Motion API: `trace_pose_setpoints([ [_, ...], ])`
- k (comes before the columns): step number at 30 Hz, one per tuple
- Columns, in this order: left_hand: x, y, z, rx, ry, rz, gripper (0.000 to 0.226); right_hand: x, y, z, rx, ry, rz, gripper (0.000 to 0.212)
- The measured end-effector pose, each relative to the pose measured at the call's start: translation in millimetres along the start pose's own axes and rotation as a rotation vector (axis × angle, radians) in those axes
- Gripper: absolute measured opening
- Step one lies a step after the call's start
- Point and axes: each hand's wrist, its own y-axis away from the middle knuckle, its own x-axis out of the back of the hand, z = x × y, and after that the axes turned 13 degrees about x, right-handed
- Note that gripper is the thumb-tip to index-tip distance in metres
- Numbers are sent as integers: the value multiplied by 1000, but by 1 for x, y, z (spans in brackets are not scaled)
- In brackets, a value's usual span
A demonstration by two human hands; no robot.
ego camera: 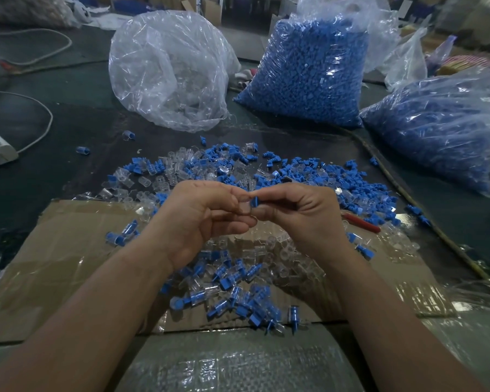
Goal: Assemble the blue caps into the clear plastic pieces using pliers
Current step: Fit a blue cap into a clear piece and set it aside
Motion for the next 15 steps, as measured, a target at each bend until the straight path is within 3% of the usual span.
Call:
trace_pose_setpoints([
  [15, 4, -2, -2, 16, -107, 49, 13, -2, 1, -1, -9, 34, -62, 29],
])
